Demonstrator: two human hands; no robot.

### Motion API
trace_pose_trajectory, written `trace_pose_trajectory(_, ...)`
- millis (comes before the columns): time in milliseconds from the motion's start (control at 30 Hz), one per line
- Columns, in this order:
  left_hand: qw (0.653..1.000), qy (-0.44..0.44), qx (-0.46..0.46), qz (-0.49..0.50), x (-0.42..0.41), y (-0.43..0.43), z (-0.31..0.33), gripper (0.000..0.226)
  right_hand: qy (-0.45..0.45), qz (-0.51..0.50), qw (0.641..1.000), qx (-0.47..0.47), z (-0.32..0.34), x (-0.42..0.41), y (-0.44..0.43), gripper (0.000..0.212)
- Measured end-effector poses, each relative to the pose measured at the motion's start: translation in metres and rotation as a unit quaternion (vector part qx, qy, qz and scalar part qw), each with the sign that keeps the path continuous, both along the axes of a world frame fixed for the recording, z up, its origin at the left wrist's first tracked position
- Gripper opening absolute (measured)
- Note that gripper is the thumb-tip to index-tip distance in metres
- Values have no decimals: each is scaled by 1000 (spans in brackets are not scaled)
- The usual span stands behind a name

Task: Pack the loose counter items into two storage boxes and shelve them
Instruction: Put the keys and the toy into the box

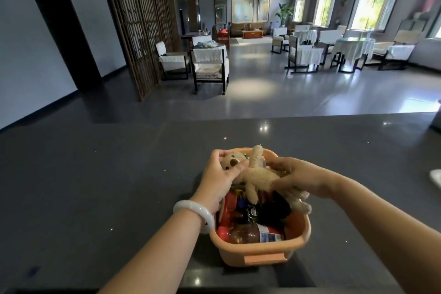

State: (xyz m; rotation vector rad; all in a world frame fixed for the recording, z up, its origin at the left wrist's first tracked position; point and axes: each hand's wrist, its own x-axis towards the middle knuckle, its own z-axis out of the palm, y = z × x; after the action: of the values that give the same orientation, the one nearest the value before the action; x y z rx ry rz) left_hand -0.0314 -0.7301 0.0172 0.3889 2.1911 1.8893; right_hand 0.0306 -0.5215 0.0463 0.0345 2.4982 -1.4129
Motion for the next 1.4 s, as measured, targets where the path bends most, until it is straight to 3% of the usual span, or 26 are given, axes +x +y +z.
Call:
trace_pose_trajectory(133,983,32,-177,-22,20,-5,-10,52,-59,37,991,113,-6,2,1,58)
trace_pose_trajectory(233,923,88,-374,-15,30,-14,-12,52,-54,78,985,147,-17,0,-9,66)
trace_pose_trajectory(300,908,74,-413,-16,34,-20,-10,54,-52,88,986,132,-22,0,-12,72)
trace_pose_trajectory(433,925,75,-368,-54,32,-35,-11,61,-44,107,986,122,-22,6,-5,72)
trace_pose_trajectory(533,929,85,-346,-95,31,-41,-16,53,-40,101,990,94,-22,12,6,65)
trace_pose_trajectory(600,924,94,-358,-98,34,-41,-19,49,-33,99,988,111,-26,14,7,51)
trace_pose_trajectory(733,893,152,-410,-104,41,-35,-14,45,26,129,954,269,-48,14,-2,23)
trace_pose_trajectory(800,872,199,-436,-96,44,-32,-12,44,55,99,961,252,-47,15,-4,18)
trace_pose_trajectory(933,845,266,-461,-44,45,-28,-29,37,41,87,983,155,-36,17,-4,23)
trace_pose_trajectory(1100,840,255,-477,-44,43,-27,-39,39,68,148,931,326,-58,16,-9,39)
trace_pose_trajectory(1200,852,228,-467,-64,36,-30,-38,50,104,124,928,335,-63,15,-6,42)
trace_pose_trajectory(1300,883,202,-413,-98,36,-33,-31,66,92,119,943,296,-58,18,-3,41)
trace_pose_trajectory(1400,899,193,-373,-126,35,-32,-28,64,50,85,980,174,-51,18,-2,40)
